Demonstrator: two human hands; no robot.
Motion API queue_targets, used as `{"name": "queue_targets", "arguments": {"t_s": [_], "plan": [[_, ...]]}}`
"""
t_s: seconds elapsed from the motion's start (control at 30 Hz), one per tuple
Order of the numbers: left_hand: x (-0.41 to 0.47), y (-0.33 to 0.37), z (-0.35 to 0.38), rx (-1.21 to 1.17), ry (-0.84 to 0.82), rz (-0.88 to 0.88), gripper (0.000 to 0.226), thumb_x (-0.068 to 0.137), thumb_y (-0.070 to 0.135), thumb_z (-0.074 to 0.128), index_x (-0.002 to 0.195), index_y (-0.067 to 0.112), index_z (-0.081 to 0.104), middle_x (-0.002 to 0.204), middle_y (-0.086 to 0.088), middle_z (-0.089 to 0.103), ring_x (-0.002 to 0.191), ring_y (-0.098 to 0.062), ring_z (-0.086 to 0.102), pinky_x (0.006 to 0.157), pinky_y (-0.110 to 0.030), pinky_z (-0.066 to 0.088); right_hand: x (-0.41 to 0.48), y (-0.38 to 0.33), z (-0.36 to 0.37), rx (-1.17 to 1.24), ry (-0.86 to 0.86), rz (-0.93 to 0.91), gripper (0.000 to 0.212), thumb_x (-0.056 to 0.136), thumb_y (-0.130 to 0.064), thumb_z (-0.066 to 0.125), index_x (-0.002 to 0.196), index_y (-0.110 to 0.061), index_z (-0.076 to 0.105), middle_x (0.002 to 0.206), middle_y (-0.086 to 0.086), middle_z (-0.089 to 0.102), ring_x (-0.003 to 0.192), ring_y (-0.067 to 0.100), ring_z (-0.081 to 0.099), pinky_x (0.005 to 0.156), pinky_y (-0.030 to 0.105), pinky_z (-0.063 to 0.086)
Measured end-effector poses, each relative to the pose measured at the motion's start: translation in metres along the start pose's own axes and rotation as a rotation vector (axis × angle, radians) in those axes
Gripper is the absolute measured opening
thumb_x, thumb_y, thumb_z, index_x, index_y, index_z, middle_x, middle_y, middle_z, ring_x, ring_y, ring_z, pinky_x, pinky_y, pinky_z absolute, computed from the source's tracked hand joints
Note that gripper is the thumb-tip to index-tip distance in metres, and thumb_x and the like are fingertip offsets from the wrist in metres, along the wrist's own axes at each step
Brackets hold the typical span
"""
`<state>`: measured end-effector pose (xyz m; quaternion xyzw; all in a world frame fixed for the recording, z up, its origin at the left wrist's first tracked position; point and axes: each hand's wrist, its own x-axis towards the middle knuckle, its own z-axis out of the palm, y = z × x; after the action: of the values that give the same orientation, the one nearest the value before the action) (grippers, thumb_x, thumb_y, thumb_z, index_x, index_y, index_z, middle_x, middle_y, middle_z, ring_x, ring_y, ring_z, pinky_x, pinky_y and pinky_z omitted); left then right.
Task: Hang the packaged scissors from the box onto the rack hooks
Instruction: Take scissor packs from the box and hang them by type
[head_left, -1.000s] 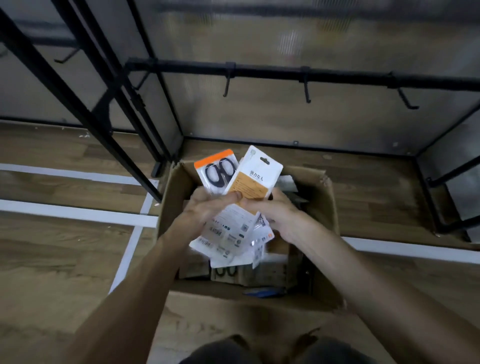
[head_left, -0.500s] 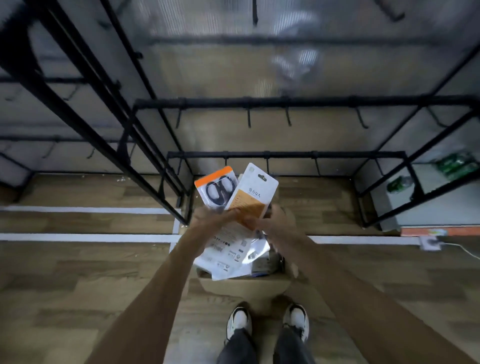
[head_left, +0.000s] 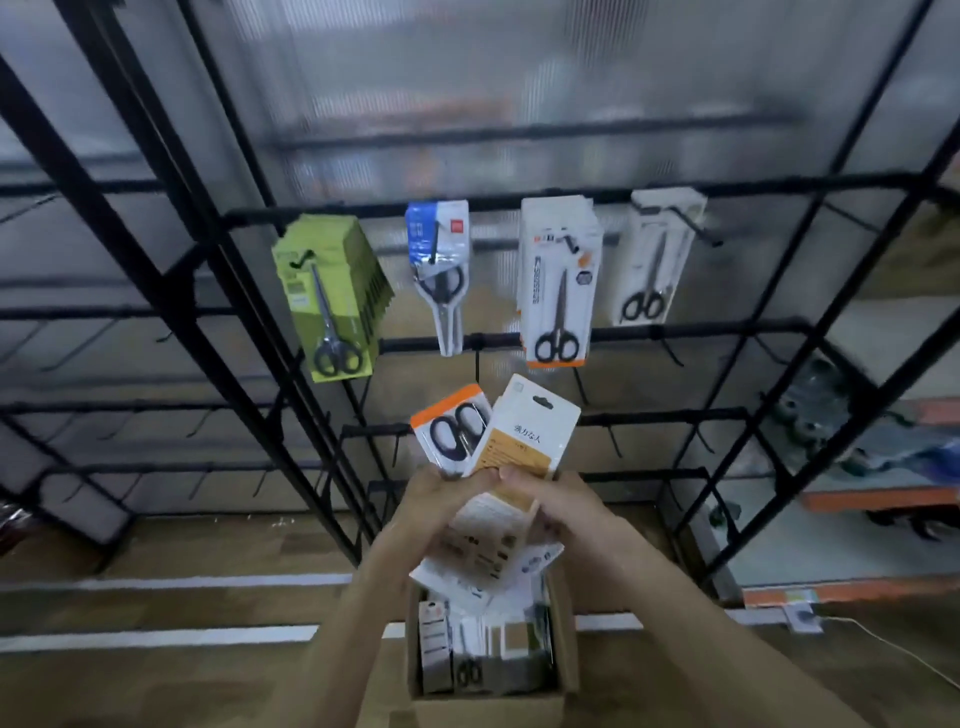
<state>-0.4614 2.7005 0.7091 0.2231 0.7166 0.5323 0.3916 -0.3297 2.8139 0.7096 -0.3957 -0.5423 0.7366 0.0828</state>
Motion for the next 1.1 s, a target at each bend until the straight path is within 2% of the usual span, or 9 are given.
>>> {"name": "queue_targets", "arguments": {"t_s": [0.17, 0.27, 0.37, 0.57, 0.7, 0.8, 0.9, 1.0, 1.1], "plan": [[-0.019, 0.053, 0.014, 0.090, -0.012, 0.024, 0.030, 0.075, 0.039, 0.088, 0.092, 0.018, 0.077, 0.092, 0.005, 0.080, 0.092, -0.018, 0.074, 0.086, -0.035, 0.057, -0.032, -0.036, -0.017, 0.042, 0.069, -0.040, 0.028, 0.078, -0.027, 0.085, 0.102, -0.016, 0.075, 0.096, 0.005, 0.078, 0.098, 0.026, 0.072, 0.098, 0.047, 0.054], [-0.025, 0.074, 0.025, 0.147, 0.000, 0.029, 0.035, 0.071, 0.044, 0.088, 0.073, 0.013, 0.071, 0.072, 0.003, 0.073, 0.069, -0.019, 0.068, 0.066, -0.031, 0.052, -0.052, -0.055, -0.030, 0.067, 0.050, -0.094, 0.031, 0.079, -0.025, 0.085, 0.106, -0.015, 0.074, 0.098, 0.004, 0.078, 0.103, 0.024, 0.070, 0.101, 0.045, 0.051], [-0.033, 0.093, 0.039, 0.159, -0.015, 0.025, 0.034, 0.073, 0.042, 0.088, 0.090, 0.014, 0.079, 0.089, -0.002, 0.080, 0.089, -0.023, 0.076, 0.087, -0.042, 0.058, -0.071, -0.070, -0.042, 0.088, 0.058, -0.127, 0.021, 0.082, -0.022, 0.082, 0.100, -0.015, 0.073, 0.096, 0.003, 0.077, 0.100, 0.021, 0.070, 0.099, 0.040, 0.052], [-0.051, 0.112, 0.072, 0.017, -0.065, 0.018, 0.045, 0.088, 0.046, 0.075, 0.105, 0.005, 0.076, 0.094, -0.009, 0.080, 0.090, -0.026, 0.077, 0.091, -0.046, 0.060, -0.091, -0.081, -0.067, 0.033, 0.142, -0.270, 0.022, 0.086, -0.024, 0.079, 0.106, -0.020, 0.072, 0.101, -0.004, 0.077, 0.104, 0.015, 0.069, 0.087, 0.028, 0.051], [-0.053, 0.111, 0.087, -0.044, -0.088, -0.003, 0.048, 0.099, 0.051, 0.057, 0.102, 0.006, 0.076, 0.083, -0.002, 0.080, 0.076, -0.013, 0.077, 0.065, -0.025, 0.060, -0.096, -0.080, -0.079, -0.017, 0.237, -0.336, 0.029, 0.085, -0.023, 0.079, 0.110, -0.019, 0.065, 0.104, -0.002, 0.075, 0.099, 0.014, 0.070, 0.083, 0.029, 0.055], [-0.047, 0.107, 0.093, -0.101, -0.093, -0.048, 0.054, 0.094, 0.054, 0.062, 0.105, 0.003, 0.077, 0.099, -0.014, 0.079, 0.092, -0.028, 0.077, 0.091, -0.044, 0.059, -0.095, -0.084, -0.089, -0.037, 0.295, -0.343, 0.028, 0.088, -0.019, 0.076, 0.111, -0.018, 0.061, 0.105, -0.003, 0.072, 0.097, 0.010, 0.068, 0.079, 0.028, 0.054], [-0.031, 0.106, 0.098, -0.170, -0.094, -0.060, 0.052, 0.091, 0.047, 0.070, 0.112, 0.000, 0.073, 0.105, -0.019, 0.077, 0.100, -0.036, 0.074, 0.100, -0.056, 0.054, -0.084, -0.089, -0.105, 0.116, 0.336, -0.310, 0.027, 0.088, -0.008, 0.074, 0.112, -0.013, 0.062, 0.105, 0.004, 0.074, 0.098, 0.019, 0.070, 0.091, 0.043, 0.057], [-0.017, 0.113, 0.106, -0.187, -0.070, -0.061, 0.041, 0.095, 0.035, 0.070, 0.112, -0.002, 0.072, 0.098, -0.018, 0.078, 0.093, -0.034, 0.076, 0.090, -0.049, 0.060, -0.075, -0.098, -0.117, 0.199, 0.406, -0.273, 0.022, 0.088, -0.002, 0.071, 0.108, -0.008, 0.064, 0.103, 0.011, 0.074, 0.095, 0.025, 0.072, 0.090, 0.048, 0.057], [-0.004, 0.121, 0.111, -0.174, -0.002, -0.040, 0.034, 0.095, 0.033, 0.071, 0.102, 0.000, 0.072, 0.082, -0.011, 0.079, 0.069, -0.022, 0.076, 0.056, -0.029, 0.058, -0.067, -0.108, -0.123, 0.267, 0.410, -0.252, 0.017, 0.090, 0.003, 0.065, 0.107, -0.001, 0.066, 0.102, 0.017, 0.074, 0.085, 0.025, 0.073, 0.069, 0.036, 0.060]]}}
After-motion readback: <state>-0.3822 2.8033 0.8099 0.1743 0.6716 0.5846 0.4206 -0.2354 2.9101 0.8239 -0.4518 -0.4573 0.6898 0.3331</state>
